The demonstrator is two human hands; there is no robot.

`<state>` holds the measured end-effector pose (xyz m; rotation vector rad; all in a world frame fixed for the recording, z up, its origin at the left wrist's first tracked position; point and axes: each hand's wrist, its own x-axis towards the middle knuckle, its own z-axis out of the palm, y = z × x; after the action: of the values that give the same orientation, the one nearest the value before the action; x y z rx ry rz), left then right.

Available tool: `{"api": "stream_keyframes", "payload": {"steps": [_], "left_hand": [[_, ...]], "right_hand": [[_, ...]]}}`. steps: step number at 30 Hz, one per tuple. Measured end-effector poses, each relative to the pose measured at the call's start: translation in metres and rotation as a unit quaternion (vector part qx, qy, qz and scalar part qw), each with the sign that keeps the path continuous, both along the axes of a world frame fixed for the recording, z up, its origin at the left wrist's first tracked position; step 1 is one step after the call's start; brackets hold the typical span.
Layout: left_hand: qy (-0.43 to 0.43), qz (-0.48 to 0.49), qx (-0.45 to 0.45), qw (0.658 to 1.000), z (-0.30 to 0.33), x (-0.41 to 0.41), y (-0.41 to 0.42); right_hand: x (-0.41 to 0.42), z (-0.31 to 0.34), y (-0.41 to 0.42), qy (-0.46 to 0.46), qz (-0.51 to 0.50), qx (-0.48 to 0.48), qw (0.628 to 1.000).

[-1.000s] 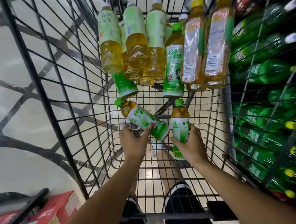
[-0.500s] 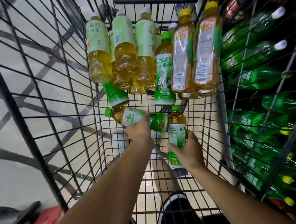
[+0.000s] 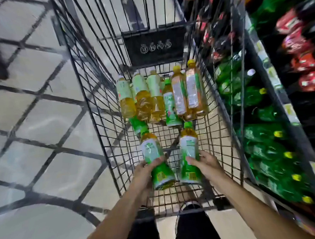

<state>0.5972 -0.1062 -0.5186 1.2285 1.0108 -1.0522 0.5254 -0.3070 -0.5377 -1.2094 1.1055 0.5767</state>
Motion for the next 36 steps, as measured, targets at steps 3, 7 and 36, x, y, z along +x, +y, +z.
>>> {"api": "stream_keyframes", "payload": {"steps": [3, 7, 36], "left_hand": [[-0.067, -0.053, -0.031, 0.996, 0.057, 0.002, 0.015], [-0.154, -0.135, -0.076, 0.976, 0.128, 0.007, 0.036], [-0.514, -0.486, -0.269, 0.653, 0.399, -0.294, 0.01]], "right_hand": [[-0.013, 0.073, 0.01, -0.054, -0.018, 0.023, 0.998], [-0.04, 0.16, 0.031, -0.109, -0.078, 0.018, 0.991], [-0.45, 0.43, 0.157, -0.306, -0.446, -0.3, 0.785]]}}
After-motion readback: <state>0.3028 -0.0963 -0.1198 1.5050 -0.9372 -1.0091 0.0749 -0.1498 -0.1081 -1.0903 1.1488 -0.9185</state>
